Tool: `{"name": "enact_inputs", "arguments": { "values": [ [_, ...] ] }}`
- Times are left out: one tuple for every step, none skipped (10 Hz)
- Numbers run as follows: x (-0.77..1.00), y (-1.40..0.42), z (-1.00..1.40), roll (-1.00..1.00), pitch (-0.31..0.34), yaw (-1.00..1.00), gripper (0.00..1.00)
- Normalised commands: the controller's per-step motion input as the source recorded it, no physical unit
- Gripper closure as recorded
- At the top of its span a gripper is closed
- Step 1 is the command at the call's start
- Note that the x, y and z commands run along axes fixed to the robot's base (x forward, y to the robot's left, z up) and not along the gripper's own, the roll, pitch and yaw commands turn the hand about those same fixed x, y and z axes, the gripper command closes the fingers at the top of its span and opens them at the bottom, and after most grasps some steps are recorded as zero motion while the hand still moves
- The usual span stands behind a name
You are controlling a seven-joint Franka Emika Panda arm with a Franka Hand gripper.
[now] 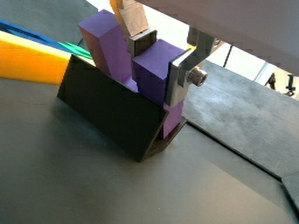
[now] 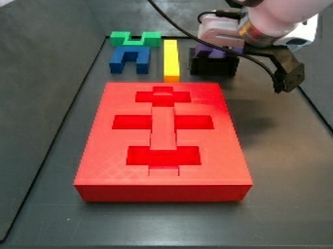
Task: Pick up the purple object. Move up. Place the purple object on the fixture. Regrasp the purple object. Move to above the board. Insert the purple object.
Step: Regrasp the purple object.
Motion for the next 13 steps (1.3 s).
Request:
{"name": "enact_inputs", "arguments": {
  "values": [
    [0.00,0.00,0.00,0.00,0.000,0.00,1.00],
    [0.00,0.00,0.00,0.00,0.000,0.00,1.00],
    [0.00,0.00,0.00,0.00,0.000,0.00,1.00],
    [0.00,0.00,0.00,0.00,0.000,0.00,1.00],
    [0.00,0.00,0.00,0.00,0.000,0.00,1.00],
    [0.00,0.00,0.00,0.00,0.000,0.00,1.00],
    [0.00,0.00,0.00,0.00,0.000,0.00,1.00],
    [0.00,0.00,0.00,0.00,0.000,0.00,1.00],
    [0.00,0.00,0.00,0.00,0.000,0.00,1.00],
    [0.00,0.00,0.00,0.00,0.000,0.00,1.00],
    [0.00,0.00,0.00,0.00,0.000,0.00,1.00],
    [0.00,0.00,0.00,0.00,0.000,0.00,1.00],
    [0.00,0.00,0.00,0.00,0.000,0.00,1.00]
  ]
}}
